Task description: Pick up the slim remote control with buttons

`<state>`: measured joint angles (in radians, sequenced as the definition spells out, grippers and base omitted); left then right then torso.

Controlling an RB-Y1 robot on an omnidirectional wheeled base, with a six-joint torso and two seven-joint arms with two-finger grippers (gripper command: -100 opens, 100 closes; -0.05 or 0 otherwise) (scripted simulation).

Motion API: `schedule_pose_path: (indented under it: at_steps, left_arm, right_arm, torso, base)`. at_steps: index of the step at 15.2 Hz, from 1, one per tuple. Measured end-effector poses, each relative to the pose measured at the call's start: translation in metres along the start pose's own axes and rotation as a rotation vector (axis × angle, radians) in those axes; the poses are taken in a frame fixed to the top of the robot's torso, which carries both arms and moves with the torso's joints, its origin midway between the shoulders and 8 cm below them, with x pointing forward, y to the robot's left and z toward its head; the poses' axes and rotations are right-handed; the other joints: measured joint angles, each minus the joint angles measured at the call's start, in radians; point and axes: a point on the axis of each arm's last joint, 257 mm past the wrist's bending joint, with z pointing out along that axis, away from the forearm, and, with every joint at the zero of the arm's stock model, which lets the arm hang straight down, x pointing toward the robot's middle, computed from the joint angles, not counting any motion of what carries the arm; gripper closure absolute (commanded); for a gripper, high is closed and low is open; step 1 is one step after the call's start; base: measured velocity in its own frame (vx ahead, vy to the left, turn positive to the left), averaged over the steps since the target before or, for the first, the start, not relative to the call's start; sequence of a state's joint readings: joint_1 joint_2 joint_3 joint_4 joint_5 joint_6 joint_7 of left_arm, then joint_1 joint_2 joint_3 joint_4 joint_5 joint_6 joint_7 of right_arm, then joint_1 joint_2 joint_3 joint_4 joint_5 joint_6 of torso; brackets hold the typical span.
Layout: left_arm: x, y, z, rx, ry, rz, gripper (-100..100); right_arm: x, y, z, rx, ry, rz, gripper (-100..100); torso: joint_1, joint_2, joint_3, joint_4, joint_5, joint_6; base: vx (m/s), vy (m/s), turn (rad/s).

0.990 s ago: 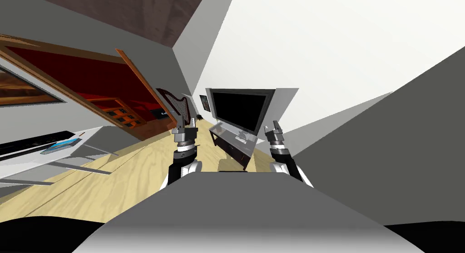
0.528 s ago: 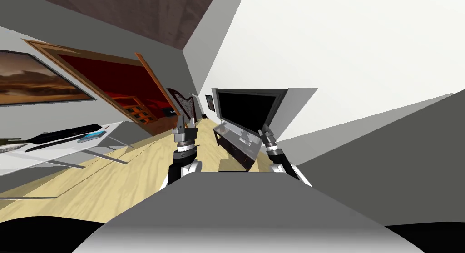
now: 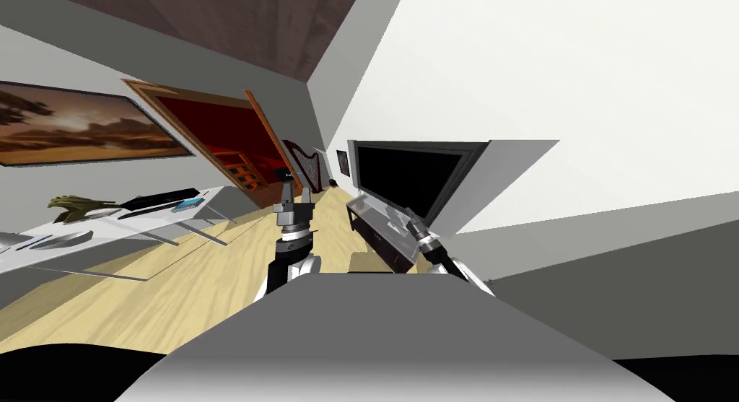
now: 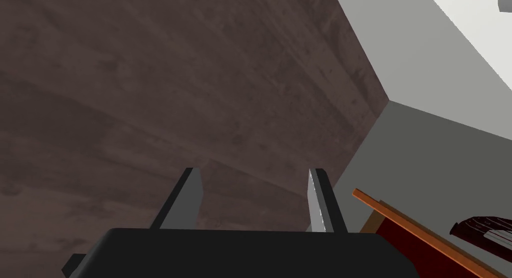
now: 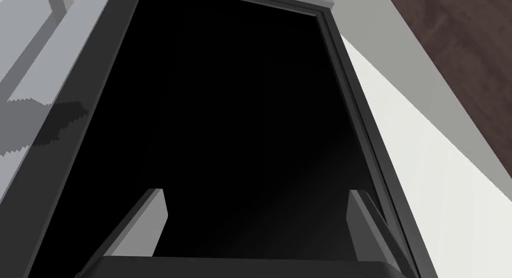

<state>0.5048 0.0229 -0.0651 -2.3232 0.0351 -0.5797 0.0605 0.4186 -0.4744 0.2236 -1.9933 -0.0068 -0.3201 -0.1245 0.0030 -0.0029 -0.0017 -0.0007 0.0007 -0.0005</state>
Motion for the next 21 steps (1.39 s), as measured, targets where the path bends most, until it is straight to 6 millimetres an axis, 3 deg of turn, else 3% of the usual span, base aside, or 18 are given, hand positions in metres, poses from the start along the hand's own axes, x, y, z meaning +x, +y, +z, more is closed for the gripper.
schedule_pose_path:
  at_steps: [5,10,16,21]
  left_arm:
    - [0.000,0.000,0.000,0.000,0.000,0.000,0]
    - [0.000,0.000,0.000,0.000,0.000,0.000,0]
    - [0.000,0.000,0.000,0.000,0.000,0.000,0]
    - [0.000,0.000,0.000,0.000,0.000,0.000,0]
  right_arm:
    - [0.030,-0.052,-0.014,0.134,0.121,-0.049,-100]
    - [0.042,-0.101,-0.040,0.256,0.229,-0.107,-100]
    - [0.057,-0.161,-0.090,0.431,0.367,-0.197,-100]
    - [0.050,-0.213,-0.147,0.587,0.476,-0.285,-100]
  torso:
    - [0.000,-0.001,-0.001,0.000,0.000,0.000]
    - [0.000,-0.003,-0.001,-0.001,0.000,0.000]
    - [0.000,-0.002,-0.001,0.000,0.000,0.000]
    - [0.000,-0.004,-0.003,-0.001,0.000,0.000]
  base:
    - [0.050,0.033,0.199]
    - [0.078,0.039,0.249]
    - [0.072,0.022,0.203]
    - [0.097,0.016,0.259]
